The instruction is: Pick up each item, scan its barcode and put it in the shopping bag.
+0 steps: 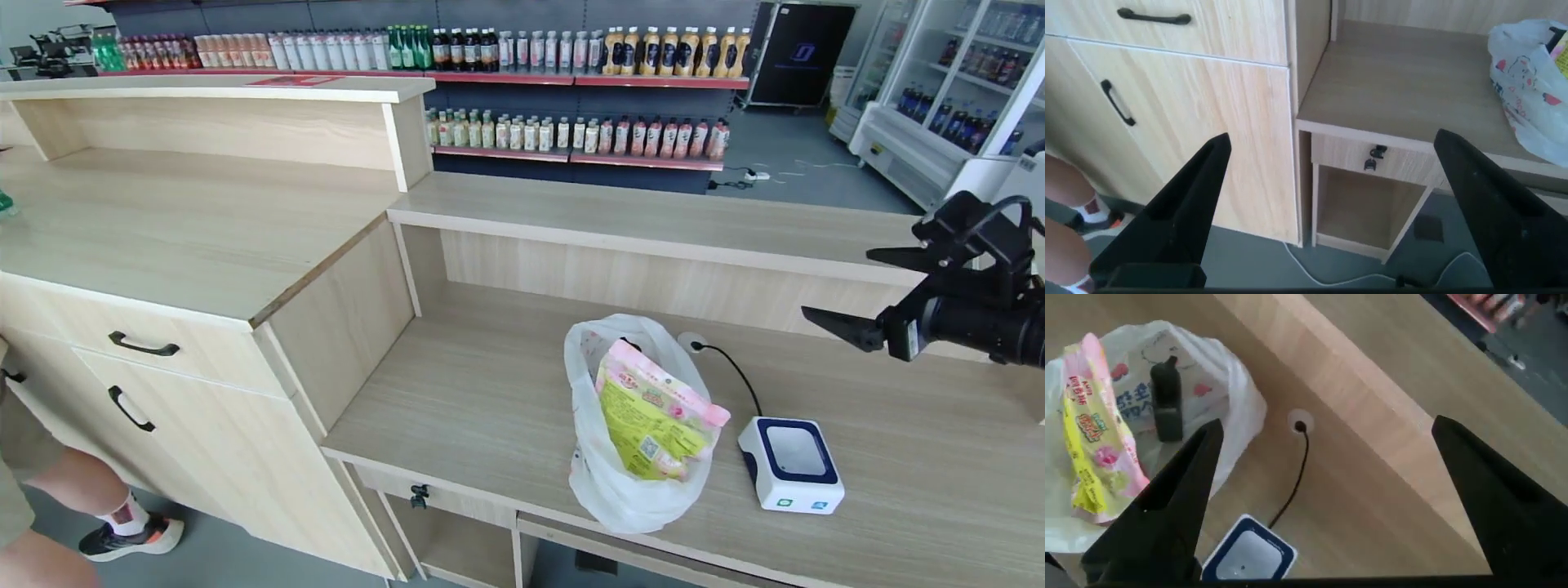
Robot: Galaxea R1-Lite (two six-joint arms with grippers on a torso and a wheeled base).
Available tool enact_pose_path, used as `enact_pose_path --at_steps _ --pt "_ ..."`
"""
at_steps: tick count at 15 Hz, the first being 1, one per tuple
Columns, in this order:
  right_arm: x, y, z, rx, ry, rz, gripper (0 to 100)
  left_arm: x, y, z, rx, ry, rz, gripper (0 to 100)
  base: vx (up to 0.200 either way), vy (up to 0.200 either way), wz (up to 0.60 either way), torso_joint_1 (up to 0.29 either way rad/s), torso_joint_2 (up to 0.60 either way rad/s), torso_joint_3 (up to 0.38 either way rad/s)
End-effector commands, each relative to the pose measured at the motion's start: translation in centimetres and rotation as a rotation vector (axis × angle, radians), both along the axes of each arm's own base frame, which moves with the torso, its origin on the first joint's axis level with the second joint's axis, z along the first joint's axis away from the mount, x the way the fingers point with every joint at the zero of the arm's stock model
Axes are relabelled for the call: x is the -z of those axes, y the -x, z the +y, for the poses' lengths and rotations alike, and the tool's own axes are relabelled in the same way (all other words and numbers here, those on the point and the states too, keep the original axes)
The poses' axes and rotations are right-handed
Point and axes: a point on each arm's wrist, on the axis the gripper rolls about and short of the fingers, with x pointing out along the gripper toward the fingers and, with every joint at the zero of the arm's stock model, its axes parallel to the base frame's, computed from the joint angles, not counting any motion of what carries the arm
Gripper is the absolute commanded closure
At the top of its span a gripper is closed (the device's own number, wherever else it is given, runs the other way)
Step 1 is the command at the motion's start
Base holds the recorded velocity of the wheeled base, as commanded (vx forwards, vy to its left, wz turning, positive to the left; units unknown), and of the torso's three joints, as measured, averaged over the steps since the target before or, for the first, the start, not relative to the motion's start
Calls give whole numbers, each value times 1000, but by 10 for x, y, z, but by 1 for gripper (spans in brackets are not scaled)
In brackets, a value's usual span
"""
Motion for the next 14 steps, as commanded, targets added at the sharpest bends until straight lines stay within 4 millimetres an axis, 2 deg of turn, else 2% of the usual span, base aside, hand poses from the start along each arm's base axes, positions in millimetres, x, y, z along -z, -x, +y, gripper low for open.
enact_pose_path --at_steps 1,2,4,5,7,10,12,14 --pt "-30 6 7 156 -90 -76 0 0 0 0 0 0 -1 0 0 0 -600 2 7 2" --pt "-32 6 7 203 -120 -77 0 0 0 0 0 0 -1 0 0 0 -600 -2 2 7" --pt "-37 15 -4 416 -170 -94 0 0 0 0 0 1 1 0 0 0 -600 -2 2 5" --pt "-38 26 -14 534 -169 -109 0 0 0 0 0 0 -1 0 0 0 0 0 0 0" --pt "-29 55 -21 606 -266 -101 0 0 0 0 0 0 -1 0 0 0 0 0 0 0" --pt "8 117 -11 623 -370 -56 0 0 0 0 0 0 -1 0 0 0 0 0 0 0" --pt "44 184 0 616 -394 -84 0 0 0 0 0 0 -1 0 0 0 0 0 0 0" --pt "83 232 9 533 -439 -125 0 0 0 0 0 0 1 0 0 0 0 0 0 0"
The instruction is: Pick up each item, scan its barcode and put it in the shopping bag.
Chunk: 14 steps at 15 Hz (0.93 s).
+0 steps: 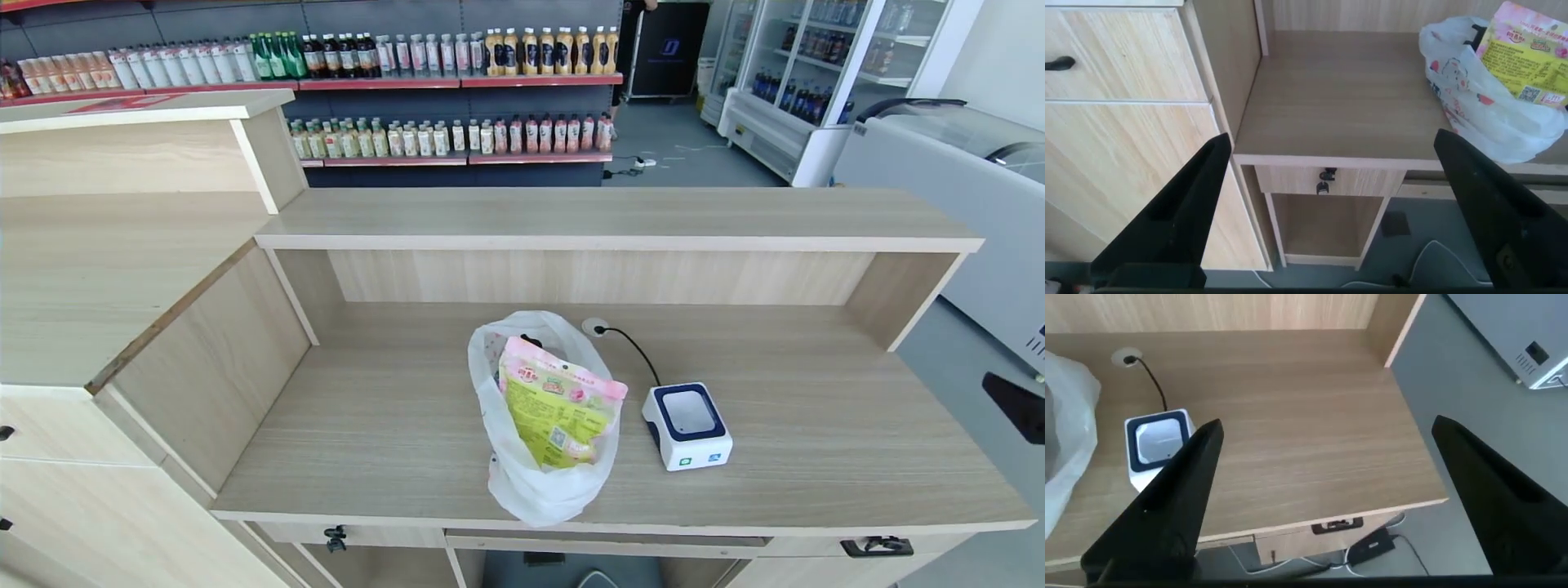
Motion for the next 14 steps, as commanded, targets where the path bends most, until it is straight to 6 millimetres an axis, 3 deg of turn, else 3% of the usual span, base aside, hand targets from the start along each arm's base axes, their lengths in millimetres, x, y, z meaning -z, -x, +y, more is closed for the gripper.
enact_pose_path --at_steps 1,4,6,14 --pt "68 90 15 -93 -38 -140 0 0 0 0 -1 0 1 0 0 0 0 0 0 0" --pt "102 122 16 -190 -95 -104 0 0 0 0 -1 0 -1 0 0 0 0 0 0 0" --pt "112 126 15 -197 -192 -67 0 0 0 0 -1 0 -1 0 0 0 0 0 0 0" --pt "116 133 17 -183 -190 -135 0 0 0 0 -1 0 -1 0 0 0 0 0 0 0"
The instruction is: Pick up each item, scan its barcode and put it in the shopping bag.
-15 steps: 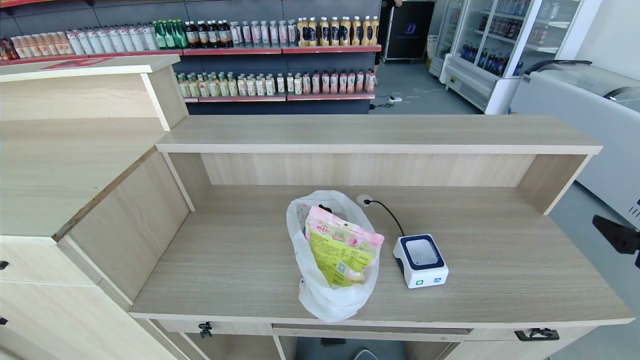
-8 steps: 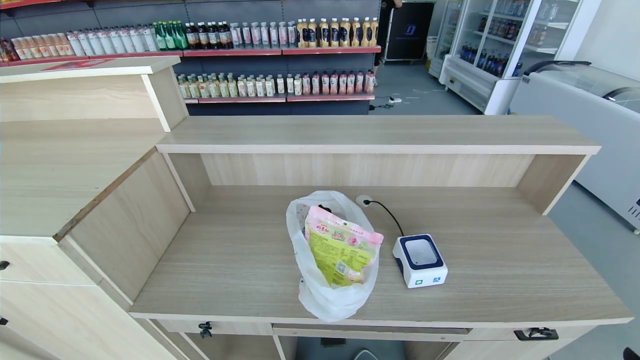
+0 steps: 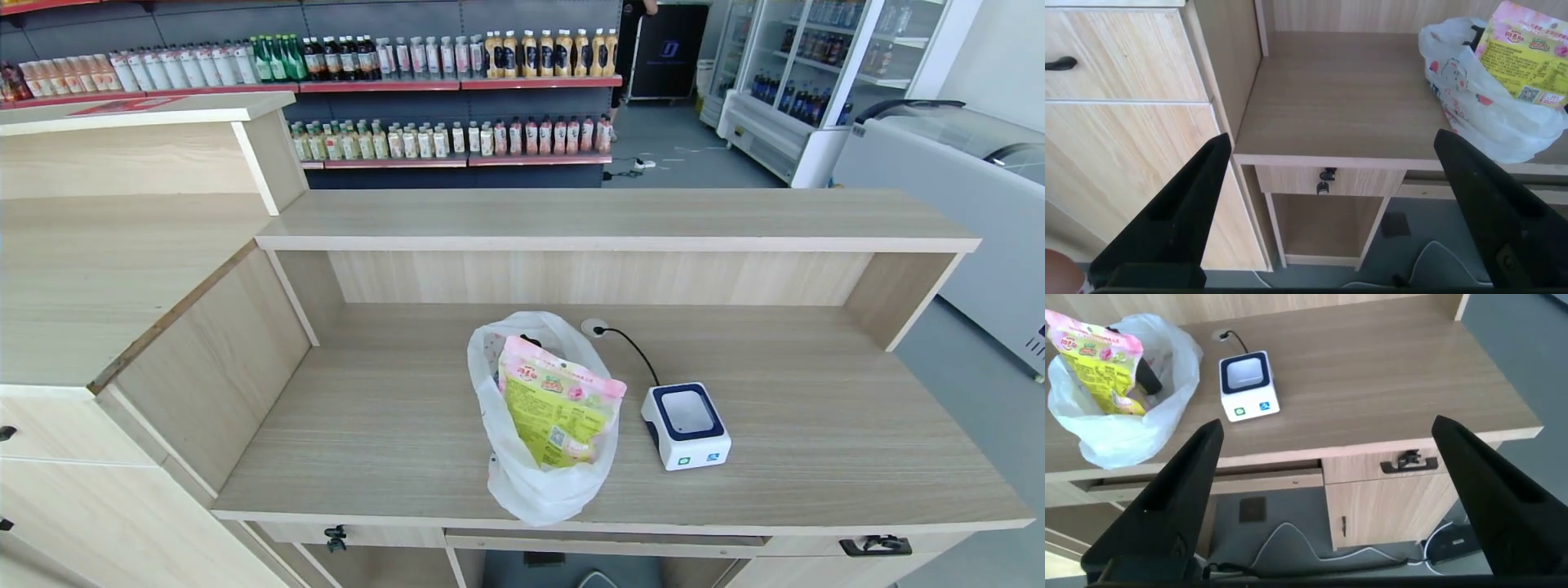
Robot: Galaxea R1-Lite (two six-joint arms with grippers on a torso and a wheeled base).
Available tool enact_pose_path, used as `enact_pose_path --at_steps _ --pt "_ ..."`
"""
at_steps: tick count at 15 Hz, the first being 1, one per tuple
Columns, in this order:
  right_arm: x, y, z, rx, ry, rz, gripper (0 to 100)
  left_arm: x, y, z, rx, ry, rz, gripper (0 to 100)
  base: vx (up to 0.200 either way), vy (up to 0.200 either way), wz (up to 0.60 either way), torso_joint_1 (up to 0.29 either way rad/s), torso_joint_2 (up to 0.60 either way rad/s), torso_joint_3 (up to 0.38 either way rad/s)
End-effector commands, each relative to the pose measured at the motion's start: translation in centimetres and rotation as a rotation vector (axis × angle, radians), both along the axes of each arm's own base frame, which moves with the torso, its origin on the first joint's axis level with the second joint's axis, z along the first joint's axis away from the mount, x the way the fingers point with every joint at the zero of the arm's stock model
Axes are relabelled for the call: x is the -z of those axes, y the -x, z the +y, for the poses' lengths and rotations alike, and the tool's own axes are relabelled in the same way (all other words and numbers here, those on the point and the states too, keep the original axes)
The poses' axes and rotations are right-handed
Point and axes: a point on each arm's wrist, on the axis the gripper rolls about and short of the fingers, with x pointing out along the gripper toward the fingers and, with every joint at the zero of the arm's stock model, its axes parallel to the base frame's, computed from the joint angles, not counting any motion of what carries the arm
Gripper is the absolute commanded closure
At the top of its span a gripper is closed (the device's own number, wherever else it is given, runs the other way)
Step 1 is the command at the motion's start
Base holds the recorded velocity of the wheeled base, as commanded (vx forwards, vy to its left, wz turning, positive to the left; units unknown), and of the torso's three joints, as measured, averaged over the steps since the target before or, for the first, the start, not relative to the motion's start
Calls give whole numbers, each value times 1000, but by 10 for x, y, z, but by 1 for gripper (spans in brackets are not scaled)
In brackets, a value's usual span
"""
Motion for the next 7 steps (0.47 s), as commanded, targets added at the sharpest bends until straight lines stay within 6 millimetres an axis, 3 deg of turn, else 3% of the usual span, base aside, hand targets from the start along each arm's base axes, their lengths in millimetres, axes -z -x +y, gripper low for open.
enact_pose_path --at_steps 1,7 --pt "1 1 0 0 -1 -10 0 0 0 0 0 0 -1 0 0 0 0 0 0 0" --pt "1 1 0 0 -1 -10 0 0 0 0 0 0 -1 0 0 0 0 0 0 0"
